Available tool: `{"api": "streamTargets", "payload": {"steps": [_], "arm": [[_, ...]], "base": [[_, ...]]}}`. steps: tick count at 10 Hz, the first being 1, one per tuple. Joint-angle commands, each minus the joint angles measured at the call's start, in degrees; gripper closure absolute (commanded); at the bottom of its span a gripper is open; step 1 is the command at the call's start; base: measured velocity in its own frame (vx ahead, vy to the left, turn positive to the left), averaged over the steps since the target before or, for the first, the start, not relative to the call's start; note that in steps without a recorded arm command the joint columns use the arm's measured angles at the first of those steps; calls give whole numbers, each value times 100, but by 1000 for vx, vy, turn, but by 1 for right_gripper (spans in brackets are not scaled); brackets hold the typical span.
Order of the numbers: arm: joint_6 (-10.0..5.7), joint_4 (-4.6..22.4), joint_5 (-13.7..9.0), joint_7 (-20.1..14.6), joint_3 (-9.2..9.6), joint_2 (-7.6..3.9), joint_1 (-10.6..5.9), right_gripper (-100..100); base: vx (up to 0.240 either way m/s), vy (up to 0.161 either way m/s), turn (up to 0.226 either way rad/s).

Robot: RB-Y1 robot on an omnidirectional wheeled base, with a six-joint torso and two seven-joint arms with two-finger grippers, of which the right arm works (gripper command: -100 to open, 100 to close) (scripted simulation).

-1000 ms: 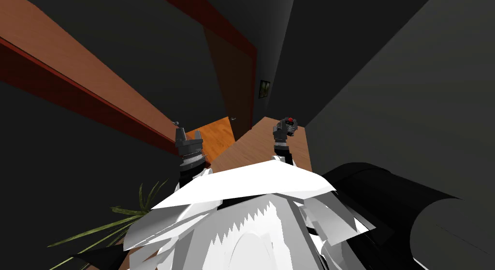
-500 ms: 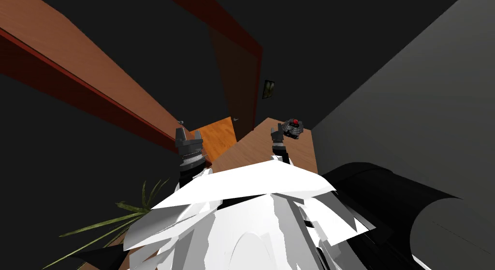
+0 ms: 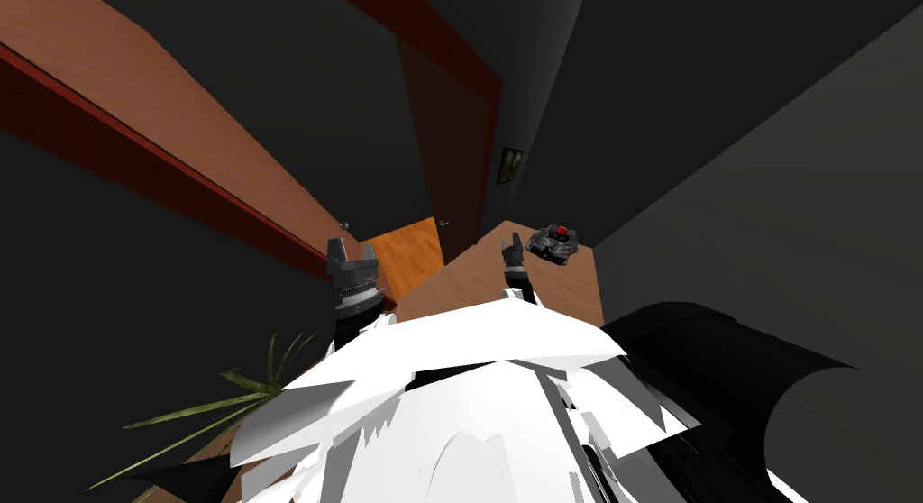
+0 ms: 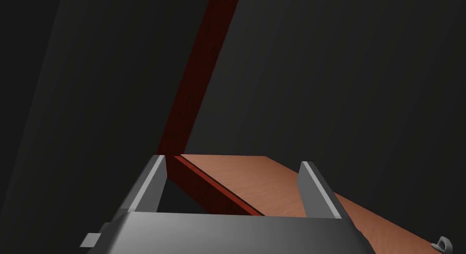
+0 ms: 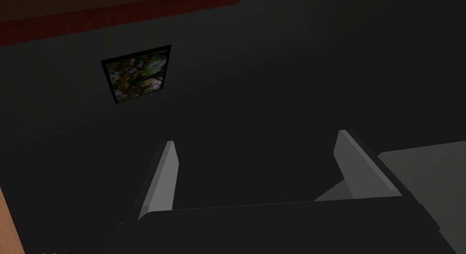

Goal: Push the door open

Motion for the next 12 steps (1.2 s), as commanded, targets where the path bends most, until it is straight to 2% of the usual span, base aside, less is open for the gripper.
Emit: {"api": "streamTargets", "payload": {"steps": [1, 12], "arm": [[-71, 215, 0, -6, 20, -26, -72, -100], [-378, 1803, -60, -74, 78, -226, -741, -100]], "base": [[77, -31, 111], [91, -37, 133]]}}
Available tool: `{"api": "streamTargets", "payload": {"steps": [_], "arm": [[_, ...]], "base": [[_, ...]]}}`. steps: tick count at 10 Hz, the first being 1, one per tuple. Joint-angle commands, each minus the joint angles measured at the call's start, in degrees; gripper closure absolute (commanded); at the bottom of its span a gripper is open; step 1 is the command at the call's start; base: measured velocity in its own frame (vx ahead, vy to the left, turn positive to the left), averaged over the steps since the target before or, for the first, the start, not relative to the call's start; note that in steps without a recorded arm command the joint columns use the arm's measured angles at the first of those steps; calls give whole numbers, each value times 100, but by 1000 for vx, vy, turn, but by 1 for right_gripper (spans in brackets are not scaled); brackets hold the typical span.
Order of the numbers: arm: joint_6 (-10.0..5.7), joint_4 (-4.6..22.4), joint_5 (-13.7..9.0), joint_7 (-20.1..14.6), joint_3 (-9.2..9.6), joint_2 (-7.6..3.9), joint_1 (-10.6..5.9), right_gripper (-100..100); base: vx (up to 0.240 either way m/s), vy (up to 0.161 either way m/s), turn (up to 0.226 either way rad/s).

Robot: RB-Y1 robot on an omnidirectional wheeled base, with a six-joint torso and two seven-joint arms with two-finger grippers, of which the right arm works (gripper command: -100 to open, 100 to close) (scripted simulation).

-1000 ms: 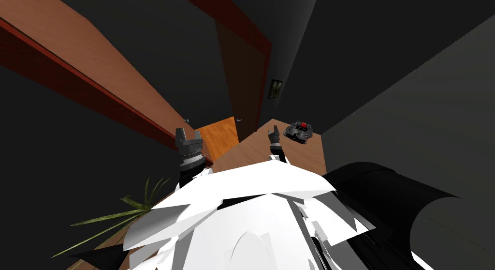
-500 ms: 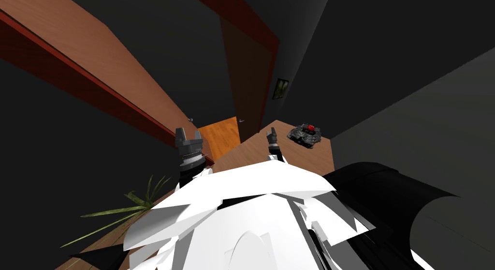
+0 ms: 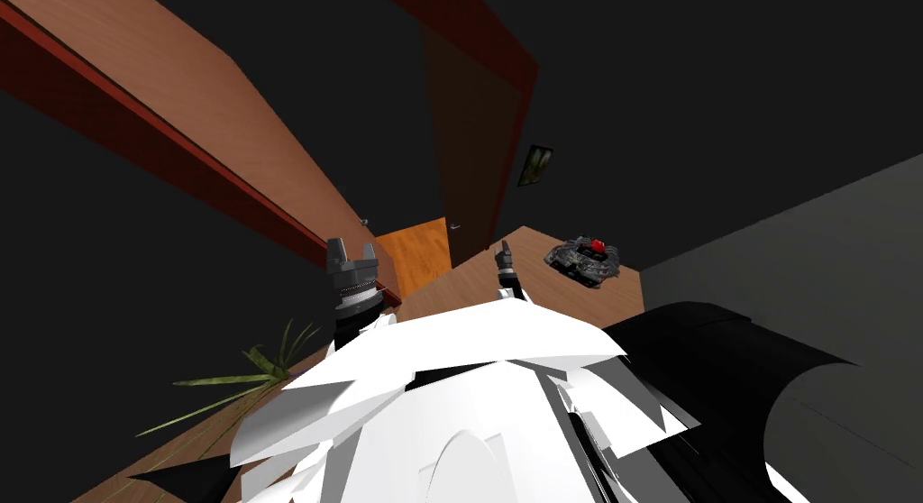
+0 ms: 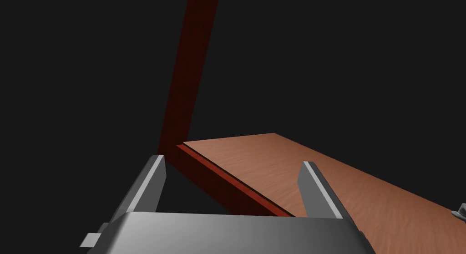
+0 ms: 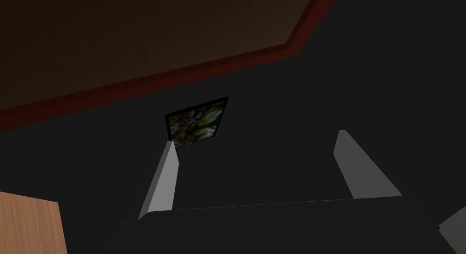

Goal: Push the door open

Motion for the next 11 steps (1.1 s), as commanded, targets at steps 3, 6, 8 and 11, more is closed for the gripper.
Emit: {"api": "streamTargets", "payload": {"steps": [3, 6, 8, 11], "arm": [[-87, 544, -18, -18, 29, -44, -232, -100], [-182, 1039, -37, -39, 47, -83, -440, -100], [-246, 1372, -49, -53, 59, -108, -581, -100], [-343, 1871, -68, -74, 77, -140, -791, -100]], "base": [[101, -47, 141], [82, -53, 154], [77, -51, 156], [79, -60, 139]]}}
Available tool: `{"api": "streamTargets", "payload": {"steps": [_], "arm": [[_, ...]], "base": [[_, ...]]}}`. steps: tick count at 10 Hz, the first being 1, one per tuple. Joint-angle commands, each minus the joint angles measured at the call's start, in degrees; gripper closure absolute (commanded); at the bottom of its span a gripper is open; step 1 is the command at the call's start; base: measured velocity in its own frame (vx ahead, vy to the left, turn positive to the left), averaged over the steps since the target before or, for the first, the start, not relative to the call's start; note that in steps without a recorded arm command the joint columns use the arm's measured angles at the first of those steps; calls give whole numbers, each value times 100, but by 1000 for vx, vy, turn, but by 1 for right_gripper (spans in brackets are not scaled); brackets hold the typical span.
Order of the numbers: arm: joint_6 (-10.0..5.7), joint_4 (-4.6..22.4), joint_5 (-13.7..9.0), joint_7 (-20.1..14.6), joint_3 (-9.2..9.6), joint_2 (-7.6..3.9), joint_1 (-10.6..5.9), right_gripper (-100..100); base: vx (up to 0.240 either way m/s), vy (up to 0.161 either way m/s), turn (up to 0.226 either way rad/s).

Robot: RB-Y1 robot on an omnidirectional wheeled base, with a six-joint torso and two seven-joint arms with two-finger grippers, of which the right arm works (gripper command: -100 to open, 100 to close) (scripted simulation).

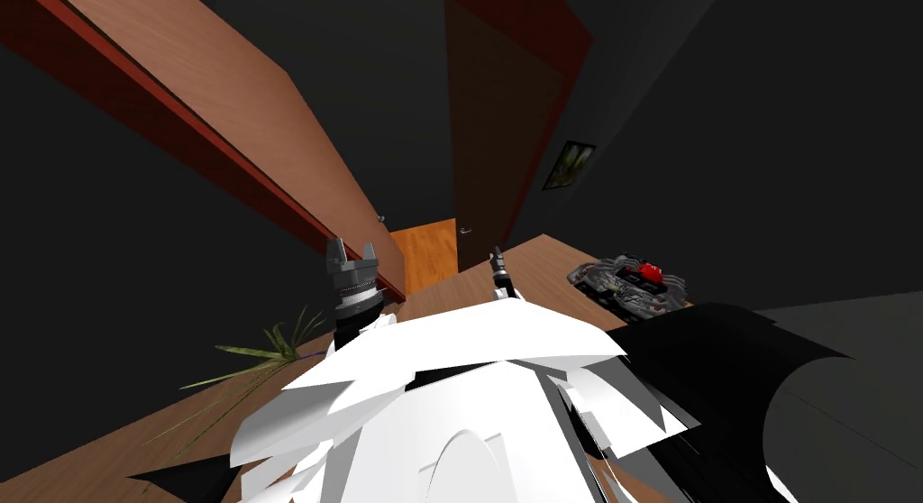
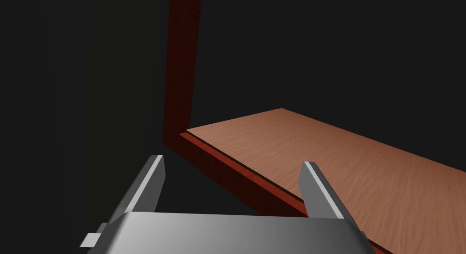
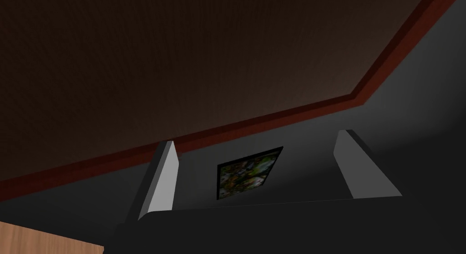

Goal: Push the door open

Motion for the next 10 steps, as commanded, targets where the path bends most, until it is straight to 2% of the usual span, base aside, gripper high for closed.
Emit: {"api": "streamTargets", "payload": {"steps": [1, 8, 9, 10], "arm": [[-55, 231, -6, -9, 21, -9, -73, -100], [-273, 1342, -48, -57, 62, -67, -549, -100], [-273, 1361, -48, -57, 62, -67, -549, -100], [-302, 1513, -54, -63, 67, -73, -613, -100]], "base": [[83, -63, 160], [82, -68, 148], [39, -53, 40], [22, -36, 82]]}}
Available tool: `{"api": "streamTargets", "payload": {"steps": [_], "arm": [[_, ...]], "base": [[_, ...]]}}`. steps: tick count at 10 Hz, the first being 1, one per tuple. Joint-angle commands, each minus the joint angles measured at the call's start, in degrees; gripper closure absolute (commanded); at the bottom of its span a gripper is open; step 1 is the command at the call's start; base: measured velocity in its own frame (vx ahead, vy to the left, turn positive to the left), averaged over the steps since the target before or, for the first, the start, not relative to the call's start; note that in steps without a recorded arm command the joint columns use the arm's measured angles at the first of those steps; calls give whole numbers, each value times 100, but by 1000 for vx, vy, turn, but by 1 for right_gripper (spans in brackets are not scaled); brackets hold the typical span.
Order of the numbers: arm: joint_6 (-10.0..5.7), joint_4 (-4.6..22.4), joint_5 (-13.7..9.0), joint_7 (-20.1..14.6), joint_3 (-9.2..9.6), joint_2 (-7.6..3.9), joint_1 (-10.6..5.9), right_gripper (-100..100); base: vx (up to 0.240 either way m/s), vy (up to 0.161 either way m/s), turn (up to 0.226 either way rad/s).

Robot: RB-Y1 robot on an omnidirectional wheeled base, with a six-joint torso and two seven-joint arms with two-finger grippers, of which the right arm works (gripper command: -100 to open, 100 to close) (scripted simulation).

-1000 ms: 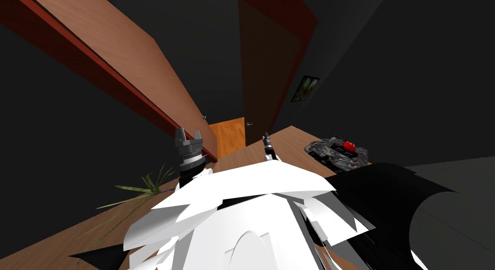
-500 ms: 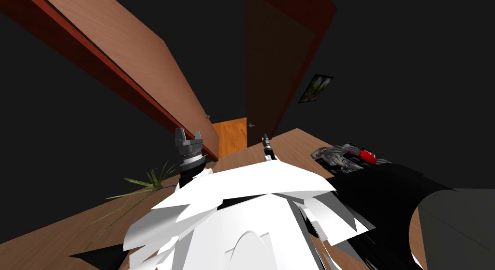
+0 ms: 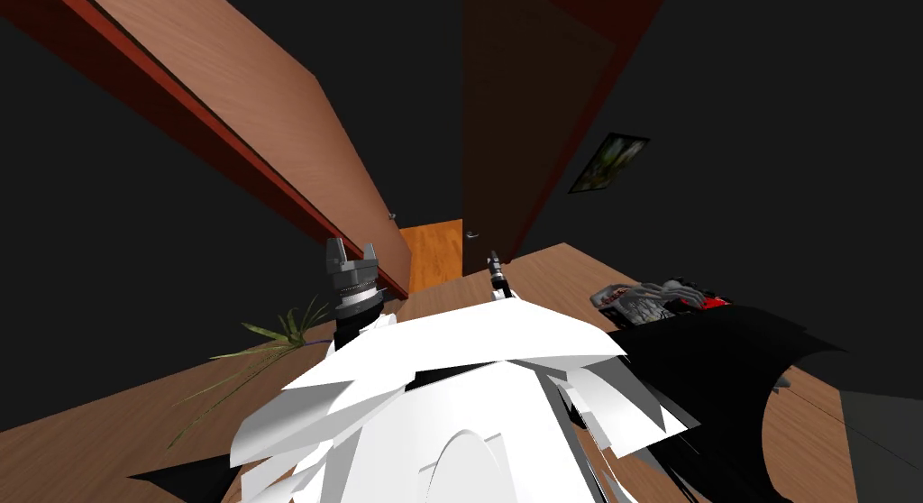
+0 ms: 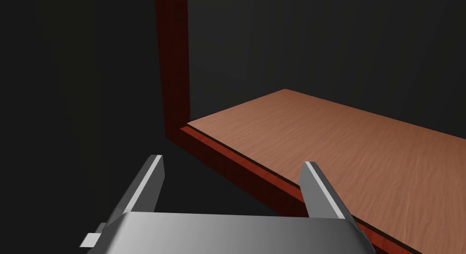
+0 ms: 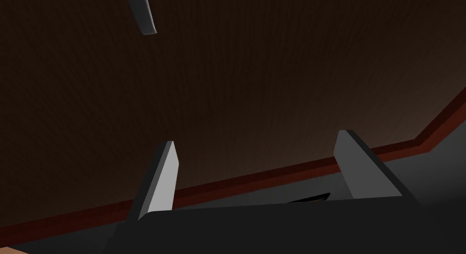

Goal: Push the door open

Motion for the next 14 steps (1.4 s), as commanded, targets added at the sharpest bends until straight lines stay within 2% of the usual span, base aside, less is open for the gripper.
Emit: {"api": "streamTargets", "payload": {"steps": [1, 2, 8, 14], "arm": [[-34, 224, -8, -1, 7, -2, -103, -100], [-34, 224, -8, -1, 7, -2, -103, -100], [-198, 1076, -40, -37, 38, -32, -462, -100], [-334, 1780, -67, -67, 63, -51, -759, -100]], "base": [[42, -44, 166], [40, -42, 44], [60, -68, 119], [62, -65, 112]]}}
